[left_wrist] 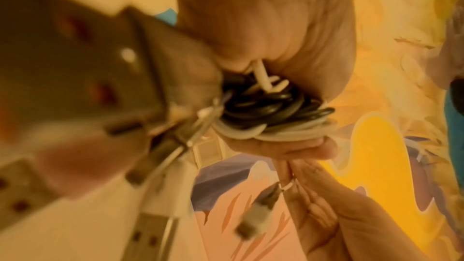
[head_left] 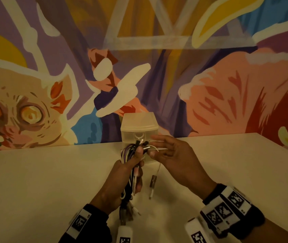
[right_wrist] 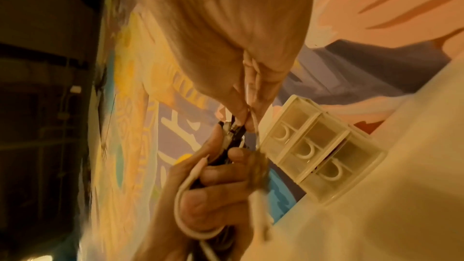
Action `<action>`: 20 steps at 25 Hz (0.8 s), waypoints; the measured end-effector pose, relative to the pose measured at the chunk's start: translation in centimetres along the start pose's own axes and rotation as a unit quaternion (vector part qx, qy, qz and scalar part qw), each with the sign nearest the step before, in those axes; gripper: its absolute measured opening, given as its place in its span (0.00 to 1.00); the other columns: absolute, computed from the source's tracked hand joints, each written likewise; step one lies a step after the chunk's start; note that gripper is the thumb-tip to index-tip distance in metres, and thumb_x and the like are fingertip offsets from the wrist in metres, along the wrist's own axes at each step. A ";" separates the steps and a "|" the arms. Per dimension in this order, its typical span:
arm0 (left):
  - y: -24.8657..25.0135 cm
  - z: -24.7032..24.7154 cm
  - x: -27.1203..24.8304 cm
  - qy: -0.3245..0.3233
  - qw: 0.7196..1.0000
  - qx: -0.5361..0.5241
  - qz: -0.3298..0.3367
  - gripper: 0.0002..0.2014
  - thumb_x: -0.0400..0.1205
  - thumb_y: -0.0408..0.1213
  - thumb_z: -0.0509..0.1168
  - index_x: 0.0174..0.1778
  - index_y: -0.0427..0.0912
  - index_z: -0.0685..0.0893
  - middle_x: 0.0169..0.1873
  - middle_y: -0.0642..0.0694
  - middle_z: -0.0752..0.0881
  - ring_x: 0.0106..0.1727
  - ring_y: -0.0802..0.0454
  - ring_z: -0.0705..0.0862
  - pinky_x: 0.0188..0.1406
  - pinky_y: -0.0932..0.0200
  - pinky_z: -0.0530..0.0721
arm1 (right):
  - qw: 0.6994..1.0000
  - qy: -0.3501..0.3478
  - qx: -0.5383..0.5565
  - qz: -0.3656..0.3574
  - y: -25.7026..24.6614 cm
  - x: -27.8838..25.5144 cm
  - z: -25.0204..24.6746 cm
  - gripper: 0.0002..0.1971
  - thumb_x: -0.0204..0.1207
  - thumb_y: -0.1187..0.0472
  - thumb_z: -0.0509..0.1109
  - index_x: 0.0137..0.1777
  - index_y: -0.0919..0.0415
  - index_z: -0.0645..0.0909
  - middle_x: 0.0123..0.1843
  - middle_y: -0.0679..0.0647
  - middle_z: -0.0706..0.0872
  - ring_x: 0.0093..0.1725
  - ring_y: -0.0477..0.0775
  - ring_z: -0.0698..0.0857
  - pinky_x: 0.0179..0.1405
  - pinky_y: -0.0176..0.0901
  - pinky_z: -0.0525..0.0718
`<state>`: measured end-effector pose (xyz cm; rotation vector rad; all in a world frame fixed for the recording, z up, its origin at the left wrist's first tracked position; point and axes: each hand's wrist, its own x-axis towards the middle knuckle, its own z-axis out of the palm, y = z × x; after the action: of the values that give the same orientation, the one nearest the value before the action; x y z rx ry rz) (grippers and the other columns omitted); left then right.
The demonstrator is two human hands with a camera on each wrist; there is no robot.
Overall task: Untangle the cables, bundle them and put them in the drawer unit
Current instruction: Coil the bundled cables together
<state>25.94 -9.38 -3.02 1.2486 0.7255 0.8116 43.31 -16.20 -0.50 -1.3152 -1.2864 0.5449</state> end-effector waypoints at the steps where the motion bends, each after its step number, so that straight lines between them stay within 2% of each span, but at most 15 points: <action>1: 0.2 -0.2 0.1 0.009 1.000 -0.002 0.011 0.27 0.83 0.64 0.71 0.45 0.38 0.86 0.27 0.44 0.76 0.21 0.49 0.76 0.20 0.58 0.77 | 0.999 0.011 0.025 0.018 0.1 -0.1 0.2 0.15 0.81 0.57 0.82 0.66 0.44 0.89 0.59 0.38 0.95 0.59 0.41 0.94 0.65 0.43 0.91; 3: 0.3 -0.5 0.2 0.022 0.999 0.005 0.025 0.28 0.83 0.64 0.71 0.45 0.37 0.86 0.26 0.43 0.76 0.20 0.47 0.77 0.21 0.58 0.78 | 0.997 0.037 0.054 0.039 0.3 -0.5 0.7 0.10 0.81 0.55 0.81 0.60 0.45 0.91 0.57 0.41 0.95 0.58 0.45 0.94 0.62 0.46 0.93; 5: 0.2 -0.7 0.3 0.029 0.999 0.009 0.034 0.28 0.83 0.63 0.72 0.45 0.37 0.85 0.26 0.42 0.76 0.20 0.46 0.77 0.21 0.58 0.78 | 0.994 0.051 0.089 0.048 0.2 -0.9 1.3 0.07 0.81 0.56 0.80 0.57 0.45 0.94 0.52 0.44 0.94 0.53 0.50 0.95 0.53 0.47 0.95; 7: 0.1 -0.8 0.3 0.019 0.999 0.009 0.045 0.27 0.84 0.62 0.71 0.46 0.36 0.84 0.25 0.43 0.76 0.20 0.46 0.77 0.21 0.58 0.78 | 0.992 0.059 0.103 0.049 0.2 -1.1 1.3 0.07 0.81 0.56 0.81 0.57 0.45 0.95 0.46 0.46 0.94 0.49 0.53 0.95 0.44 0.44 0.96; 9: 0.1 -0.7 0.3 0.009 0.999 0.013 0.046 0.25 0.83 0.61 0.72 0.47 0.37 0.85 0.26 0.43 0.78 0.21 0.47 0.78 0.22 0.58 0.79 | 0.987 0.071 0.120 0.080 0.4 -1.0 1.4 0.08 0.78 0.54 0.84 0.55 0.46 0.95 0.45 0.47 0.96 0.47 0.51 0.95 0.42 0.38 0.93; 12: -0.4 -0.6 0.4 0.005 0.998 0.016 0.060 0.28 0.81 0.63 0.74 0.47 0.35 0.86 0.29 0.37 0.81 0.26 0.44 0.82 0.28 0.54 0.84 | 0.969 0.055 0.204 0.131 0.4 -1.2 2.3 0.10 0.75 0.57 0.86 0.54 0.57 0.94 0.46 0.54 0.97 0.45 0.50 0.96 0.45 0.37 0.92; 14: -0.7 -0.6 0.5 0.009 0.996 0.045 0.081 0.29 0.83 0.63 0.72 0.52 0.34 0.90 0.36 0.30 0.88 0.36 0.39 0.90 0.38 0.48 0.89 | 0.964 0.030 0.227 0.131 0.2 -1.6 2.9 0.11 0.76 0.60 0.85 0.56 0.60 0.94 0.48 0.55 0.98 0.48 0.51 0.97 0.49 0.39 0.94; 15: -0.7 -0.6 0.5 0.014 0.994 0.056 0.090 0.28 0.84 0.62 0.70 0.54 0.36 0.92 0.36 0.32 0.90 0.37 0.41 0.92 0.39 0.51 0.90 | 0.967 0.022 0.223 0.123 0.3 -1.8 3.1 0.11 0.77 0.62 0.84 0.58 0.60 0.93 0.50 0.55 0.98 0.51 0.52 0.97 0.52 0.42 0.94; 18: -0.4 -0.4 0.5 0.045 0.993 0.053 0.091 0.27 0.82 0.61 0.72 0.46 0.35 0.91 0.25 0.39 0.83 0.24 0.48 0.84 0.26 0.58 0.84 | 0.980 0.021 0.174 0.092 0.4 -2.0 3.2 0.15 0.77 0.67 0.84 0.61 0.57 0.89 0.51 0.52 0.98 0.53 0.50 0.97 0.59 0.46 0.94; 20: -0.6 -0.2 0.6 0.049 0.993 0.056 0.090 0.27 0.82 0.60 0.73 0.45 0.35 0.91 0.25 0.38 0.83 0.23 0.48 0.83 0.25 0.57 0.84 | 0.987 0.030 0.141 0.075 0.5 -2.3 3.4 0.16 0.75 0.67 0.85 0.60 0.54 0.90 0.50 0.48 0.98 0.51 0.47 0.97 0.60 0.44 0.94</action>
<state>26.18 -8.89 -3.69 1.3982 0.7524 0.9966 39.76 -16.75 -2.56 -1.1852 -1.0242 0.7592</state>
